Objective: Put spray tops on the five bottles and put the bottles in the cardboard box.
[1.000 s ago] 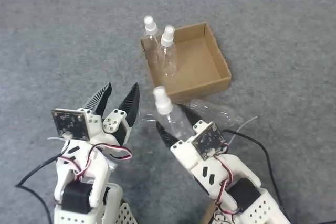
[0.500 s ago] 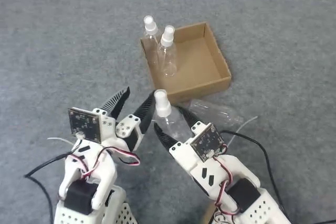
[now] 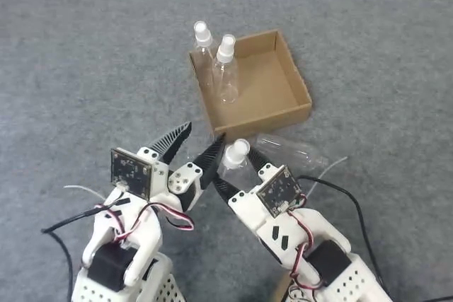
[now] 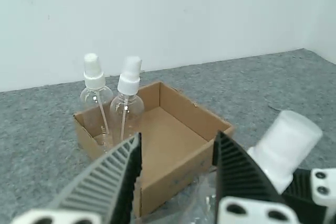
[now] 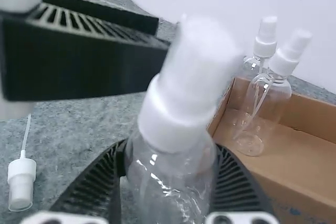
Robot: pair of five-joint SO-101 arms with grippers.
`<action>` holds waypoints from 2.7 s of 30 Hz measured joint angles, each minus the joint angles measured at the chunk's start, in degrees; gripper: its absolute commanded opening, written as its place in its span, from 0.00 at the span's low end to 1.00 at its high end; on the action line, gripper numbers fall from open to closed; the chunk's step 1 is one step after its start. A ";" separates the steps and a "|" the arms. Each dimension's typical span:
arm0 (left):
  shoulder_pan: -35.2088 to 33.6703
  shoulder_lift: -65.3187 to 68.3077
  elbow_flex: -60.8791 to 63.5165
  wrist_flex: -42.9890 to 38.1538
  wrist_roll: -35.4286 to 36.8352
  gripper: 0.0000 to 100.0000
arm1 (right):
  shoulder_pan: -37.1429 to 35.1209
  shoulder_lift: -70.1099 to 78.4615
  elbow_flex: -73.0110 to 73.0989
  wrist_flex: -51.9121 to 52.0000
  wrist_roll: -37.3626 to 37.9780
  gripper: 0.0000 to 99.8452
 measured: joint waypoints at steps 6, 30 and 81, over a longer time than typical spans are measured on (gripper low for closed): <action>0.18 0.00 0.00 0.00 0.00 0.21 | 0.00 0.00 0.00 0.00 0.00 0.06; -2.81 0.00 0.09 1.85 -0.35 0.21 | -0.09 0.00 0.00 0.00 0.00 0.06; -18.73 0.00 2.11 -1.41 -0.44 0.12 | 9.14 22.59 -30.68 5.71 4.75 0.06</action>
